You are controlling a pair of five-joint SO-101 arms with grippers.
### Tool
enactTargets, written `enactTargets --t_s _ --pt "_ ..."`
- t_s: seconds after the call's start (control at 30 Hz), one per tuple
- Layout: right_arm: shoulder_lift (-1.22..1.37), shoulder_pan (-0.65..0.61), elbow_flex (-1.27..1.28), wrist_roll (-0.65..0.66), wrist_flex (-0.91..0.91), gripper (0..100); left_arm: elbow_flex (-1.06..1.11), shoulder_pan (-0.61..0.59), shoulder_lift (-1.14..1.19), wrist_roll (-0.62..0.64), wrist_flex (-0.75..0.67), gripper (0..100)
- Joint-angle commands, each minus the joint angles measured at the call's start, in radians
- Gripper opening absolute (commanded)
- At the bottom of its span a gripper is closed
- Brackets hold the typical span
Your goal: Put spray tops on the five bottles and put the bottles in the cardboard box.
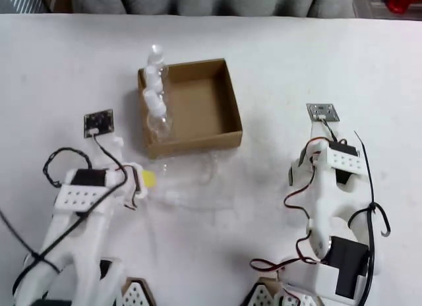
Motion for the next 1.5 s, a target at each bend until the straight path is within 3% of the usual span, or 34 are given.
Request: enactTargets --t_s 0.0,0.2,0.43,0.83,1.1,1.47 --pt "0.018 -0.001 -0.017 0.011 -0.01 1.6 -0.041 0.002 0.07 0.012 -0.061 28" --pt "0.018 -0.001 -0.017 0.011 -0.01 1.6 -0.048 0.002 0.176 0.014 -0.166 25" --pt "0.019 -0.001 -0.017 0.011 -0.01 1.6 -0.048 0.005 0.209 0.012 -0.218 2" --pt "0.019 -0.001 -0.015 0.011 -0.01 1.6 -0.043 -0.001 0.206 0.006 -0.212 2" --pt "0.002 0.016 -0.037 0.005 -0.008 1.6 0.012 -0.12 0.056 0.003 -0.222 2" --pt "-0.404 0.024 -0.18 0.002 0.289 1.6 0.14 -0.116 -0.131 -0.06 -0.259 2"
